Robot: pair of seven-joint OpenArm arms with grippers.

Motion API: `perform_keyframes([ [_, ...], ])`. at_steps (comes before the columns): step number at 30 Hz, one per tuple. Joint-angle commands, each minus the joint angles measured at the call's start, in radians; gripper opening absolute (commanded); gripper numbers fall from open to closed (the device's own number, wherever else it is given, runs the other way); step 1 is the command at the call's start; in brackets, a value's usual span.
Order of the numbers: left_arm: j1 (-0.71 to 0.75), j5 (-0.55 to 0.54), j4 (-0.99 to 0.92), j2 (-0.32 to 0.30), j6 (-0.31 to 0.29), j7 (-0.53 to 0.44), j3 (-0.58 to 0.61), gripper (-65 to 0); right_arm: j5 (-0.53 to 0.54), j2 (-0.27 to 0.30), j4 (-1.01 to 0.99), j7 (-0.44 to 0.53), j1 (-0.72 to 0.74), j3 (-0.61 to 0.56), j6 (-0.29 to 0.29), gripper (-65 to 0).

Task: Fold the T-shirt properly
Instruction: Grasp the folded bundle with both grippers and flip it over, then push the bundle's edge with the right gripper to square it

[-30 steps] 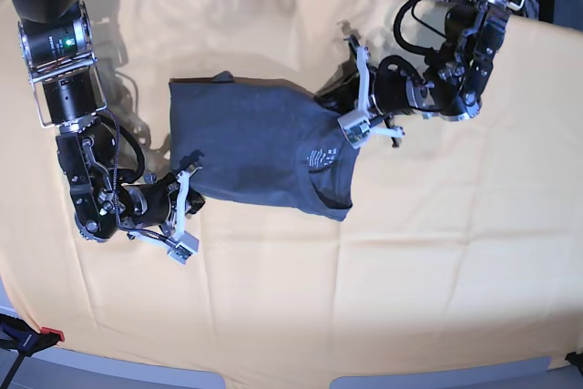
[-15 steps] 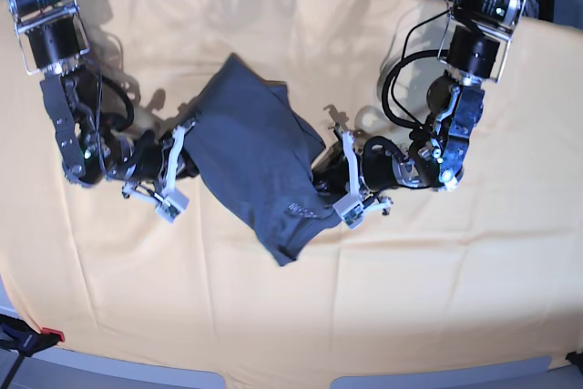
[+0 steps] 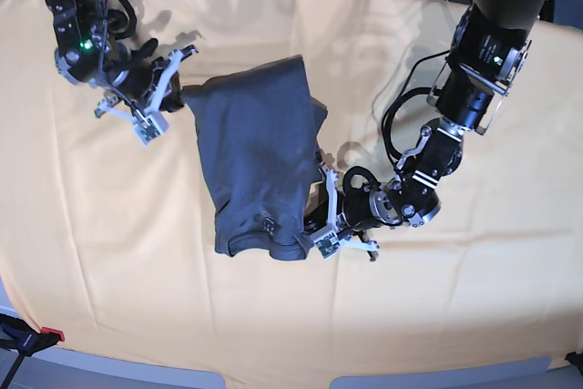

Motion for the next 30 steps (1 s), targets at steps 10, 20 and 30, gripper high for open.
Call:
perform_keyframes([
  [10, -0.108, -0.469, 0.135, -0.141, 0.135, 0.611, -0.201, -65.0, 0.003, -0.025, 0.014, 0.163, -0.042, 0.167, 0.15, -65.0],
  [20, -0.073, -0.943, 0.156, -0.211, 0.023, 0.987, -0.774, -65.0, 0.0, -0.044, -0.181, 0.207, 0.115, 0.0, 0.263, -65.0],
  [30, 0.093, -1.0, 0.156, -0.239, -0.01, 0.964, -0.846, -65.0, 0.098, -0.085, -0.161, 0.151, 0.1, -0.128, 0.317, -65.0],
])
